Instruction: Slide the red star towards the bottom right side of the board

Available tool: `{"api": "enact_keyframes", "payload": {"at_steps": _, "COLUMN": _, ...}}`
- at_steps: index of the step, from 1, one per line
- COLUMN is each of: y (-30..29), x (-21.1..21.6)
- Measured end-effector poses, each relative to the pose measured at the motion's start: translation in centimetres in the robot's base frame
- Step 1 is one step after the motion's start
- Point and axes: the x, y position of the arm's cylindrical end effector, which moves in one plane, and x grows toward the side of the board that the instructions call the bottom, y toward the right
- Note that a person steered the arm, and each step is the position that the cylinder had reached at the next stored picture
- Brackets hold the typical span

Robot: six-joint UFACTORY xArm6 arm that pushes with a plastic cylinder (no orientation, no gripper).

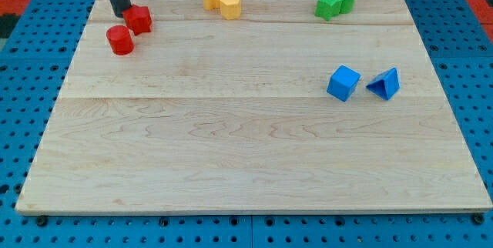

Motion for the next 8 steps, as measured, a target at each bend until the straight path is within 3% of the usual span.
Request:
{"api": "enact_keyframes", "payload": {"at_steps": 1, "y": 0.8, "x": 0.0}}
{"api": "enact_keyframes", "payload": {"at_steps": 3, "y": 9.4, "x": 6.2}}
{"api": "enact_keyframes", "payload": {"at_steps": 4, "y": 9.2, "x": 4.5}}
{"api": "enact_keyframes", "payload": {"at_steps": 6, "y": 21.7, "x": 19.1}}
{"api": "enact_keyframes", "payload": {"at_steps": 7, "y": 27.3, "x": 24.2}}
{"api": "enact_keyframes", "payload": {"at_steps": 8, "y": 24.4, "x": 25.3}}
